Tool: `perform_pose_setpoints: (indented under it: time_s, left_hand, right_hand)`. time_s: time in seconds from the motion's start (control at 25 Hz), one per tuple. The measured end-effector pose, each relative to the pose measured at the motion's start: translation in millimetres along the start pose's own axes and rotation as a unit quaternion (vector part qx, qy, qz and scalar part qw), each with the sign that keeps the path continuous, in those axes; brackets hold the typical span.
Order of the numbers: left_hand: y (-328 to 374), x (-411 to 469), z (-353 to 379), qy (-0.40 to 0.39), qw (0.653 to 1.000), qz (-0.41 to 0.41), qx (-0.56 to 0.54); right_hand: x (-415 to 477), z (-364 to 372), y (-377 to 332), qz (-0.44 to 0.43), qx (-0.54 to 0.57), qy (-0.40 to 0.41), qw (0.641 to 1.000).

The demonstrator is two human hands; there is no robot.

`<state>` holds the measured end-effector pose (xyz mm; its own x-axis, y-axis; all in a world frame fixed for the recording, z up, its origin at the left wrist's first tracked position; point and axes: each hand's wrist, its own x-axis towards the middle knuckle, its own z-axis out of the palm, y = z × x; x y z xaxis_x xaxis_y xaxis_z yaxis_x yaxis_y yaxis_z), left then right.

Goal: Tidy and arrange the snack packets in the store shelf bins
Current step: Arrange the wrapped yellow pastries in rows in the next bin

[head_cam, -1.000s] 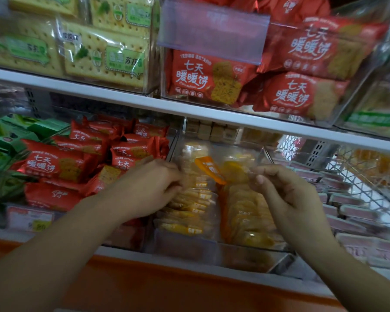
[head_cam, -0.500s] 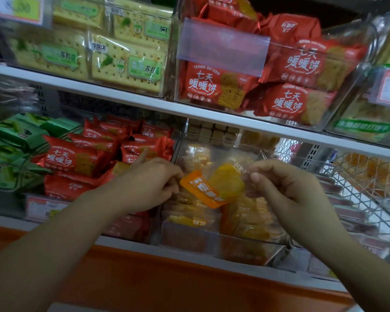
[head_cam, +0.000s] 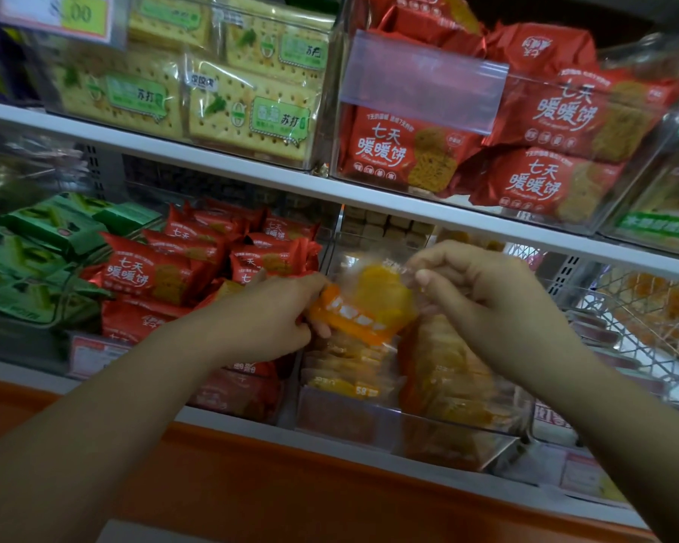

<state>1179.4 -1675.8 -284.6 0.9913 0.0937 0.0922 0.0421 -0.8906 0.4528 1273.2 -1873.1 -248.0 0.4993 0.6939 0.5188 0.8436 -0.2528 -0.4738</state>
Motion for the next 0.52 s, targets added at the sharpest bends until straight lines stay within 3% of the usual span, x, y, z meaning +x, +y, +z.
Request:
perform_pose_setpoints:
  time_s: [0.32, 0.52]
  left_hand:
    - [-12, 2, -4, 0.062, 0.997, 0.031, -0.024]
    - [-12, 4, 4, 0.047, 0.998, 0.031, 0.016]
  right_hand:
    - [-6, -2, -1, 0.030, 0.053, 0.016, 0.998]
    - [-7, 13, 9, 0.025, -0.053, -0.059, 0.997]
